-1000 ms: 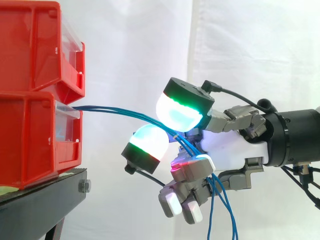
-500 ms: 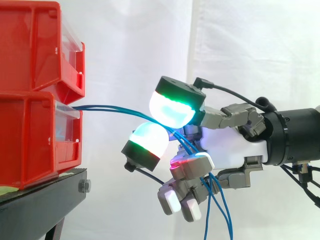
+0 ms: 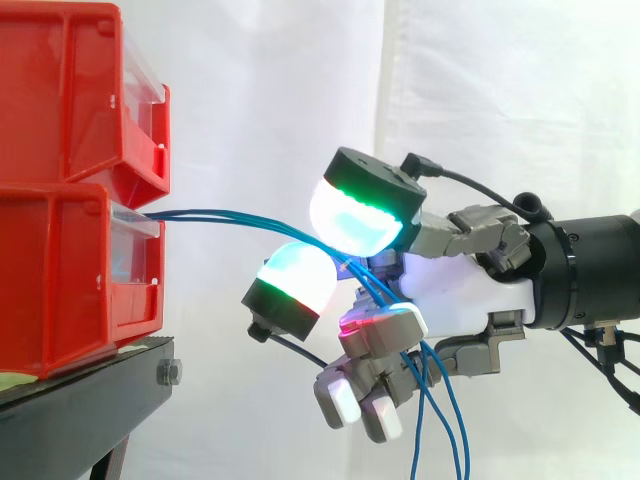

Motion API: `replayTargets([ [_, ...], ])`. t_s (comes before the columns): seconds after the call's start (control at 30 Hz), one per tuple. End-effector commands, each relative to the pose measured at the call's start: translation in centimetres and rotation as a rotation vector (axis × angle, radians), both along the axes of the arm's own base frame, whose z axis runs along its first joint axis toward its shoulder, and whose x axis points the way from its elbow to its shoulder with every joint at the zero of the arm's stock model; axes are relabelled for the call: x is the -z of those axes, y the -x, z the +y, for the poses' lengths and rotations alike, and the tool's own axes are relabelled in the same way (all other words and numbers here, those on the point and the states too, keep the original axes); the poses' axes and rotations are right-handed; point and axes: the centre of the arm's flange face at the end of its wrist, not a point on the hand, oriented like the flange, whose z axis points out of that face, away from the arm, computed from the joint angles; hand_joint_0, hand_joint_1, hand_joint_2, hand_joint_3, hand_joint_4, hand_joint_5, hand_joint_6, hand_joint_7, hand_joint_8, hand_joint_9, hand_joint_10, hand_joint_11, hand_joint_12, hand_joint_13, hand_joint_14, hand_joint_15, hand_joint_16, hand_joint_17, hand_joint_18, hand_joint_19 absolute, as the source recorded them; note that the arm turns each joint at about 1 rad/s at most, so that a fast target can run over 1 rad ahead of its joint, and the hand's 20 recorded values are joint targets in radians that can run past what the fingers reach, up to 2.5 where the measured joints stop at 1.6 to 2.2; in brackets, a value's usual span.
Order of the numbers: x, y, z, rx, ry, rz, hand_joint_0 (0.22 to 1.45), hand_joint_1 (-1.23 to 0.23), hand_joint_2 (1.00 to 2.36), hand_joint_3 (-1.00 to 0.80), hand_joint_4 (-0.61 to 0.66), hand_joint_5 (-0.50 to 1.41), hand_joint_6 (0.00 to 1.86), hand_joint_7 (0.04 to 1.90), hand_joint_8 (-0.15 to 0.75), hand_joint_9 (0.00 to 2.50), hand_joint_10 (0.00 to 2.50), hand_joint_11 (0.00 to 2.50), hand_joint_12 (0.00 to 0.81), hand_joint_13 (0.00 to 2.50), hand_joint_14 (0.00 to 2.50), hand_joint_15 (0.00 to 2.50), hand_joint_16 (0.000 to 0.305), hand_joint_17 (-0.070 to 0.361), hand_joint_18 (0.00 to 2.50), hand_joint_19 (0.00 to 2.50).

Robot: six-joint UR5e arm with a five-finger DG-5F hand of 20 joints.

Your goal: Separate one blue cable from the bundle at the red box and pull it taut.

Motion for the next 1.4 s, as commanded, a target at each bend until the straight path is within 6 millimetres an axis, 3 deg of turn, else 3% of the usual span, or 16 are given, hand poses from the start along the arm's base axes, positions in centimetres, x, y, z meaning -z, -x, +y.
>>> replayTargets([
  [0.0, 0.03, 0.02, 0.04, -0.002, 0.000, 0.002, 0.62, -0.76, 1.00, -0.48, 0.03, -0.15, 0.80, 1.17, 0.282, 1.21, 0.03, 1.24, 0.382, 0.88, 0.03, 0.72, 0.050, 0.112, 0.78, 0.83],
  [0.23, 0.00, 0.00, -0.10, 0.001, 0.000, -0.001, 0.65, -0.82, 1.01, -0.33, 0.00, -0.16, 0.84, 1.19, 0.277, 1.19, 0.03, 1.26, 0.383, 0.87, 0.03, 0.72, 0.050, 0.113, 0.79, 0.82],
  [0.5, -0.19, -0.02, -0.10, 0.001, 0.000, -0.004, 0.73, -0.91, 1.00, -0.50, 0.01, -0.18, 0.86, 1.13, 0.257, 1.11, 0.03, 1.22, 0.364, 0.83, 0.03, 0.70, 0.050, 0.113, 0.78, 0.75],
  [0.6, -0.08, -0.03, -0.10, 0.001, 0.000, -0.003, 0.62, -0.86, 1.00, -0.50, 0.02, -0.18, 0.86, 1.12, 0.269, 1.13, 0.03, 1.23, 0.366, 0.83, 0.03, 0.70, 0.050, 0.112, 0.77, 0.77],
  [0.67, -0.08, -0.03, -0.08, -0.001, 0.000, -0.003, 0.54, -0.76, 1.00, -0.50, 0.04, -0.17, 0.86, 1.09, 0.285, 1.16, 0.03, 1.24, 0.382, 0.85, 0.03, 0.70, 0.052, 0.117, 0.80, 0.79],
  [0.77, -0.17, 0.02, -0.10, 0.001, 0.000, -0.001, 0.50, -0.69, 1.00, -0.50, 0.05, -0.17, 0.85, 1.08, 0.306, 1.19, 0.03, 1.23, 0.402, 0.89, 0.03, 0.71, 0.055, 0.123, 0.83, 0.79],
  [1.0, -0.12, -0.01, -0.20, 0.001, 0.000, -0.001, 0.55, -0.59, 1.00, -0.50, 0.04, -0.16, 0.82, 1.12, 0.290, 1.20, 0.03, 1.24, 0.394, 0.88, 0.03, 0.70, 0.051, 0.115, 0.82, 0.82],
  [1.13, -0.15, -0.05, -0.23, 0.004, 0.000, -0.004, 0.64, -0.73, 1.00, -0.43, 0.01, -0.15, 0.83, 1.16, 0.286, 1.21, 0.03, 1.25, 0.387, 0.87, 0.03, 0.72, 0.049, 0.111, 0.80, 0.82],
  [1.37, -0.26, -0.09, -0.11, 0.002, 0.000, -0.004, 0.69, -0.86, 1.01, -0.33, -0.04, -0.17, 0.85, 1.19, 0.273, 1.16, 0.03, 1.25, 0.379, 0.84, 0.03, 0.70, 0.050, 0.112, 0.78, 0.79],
])
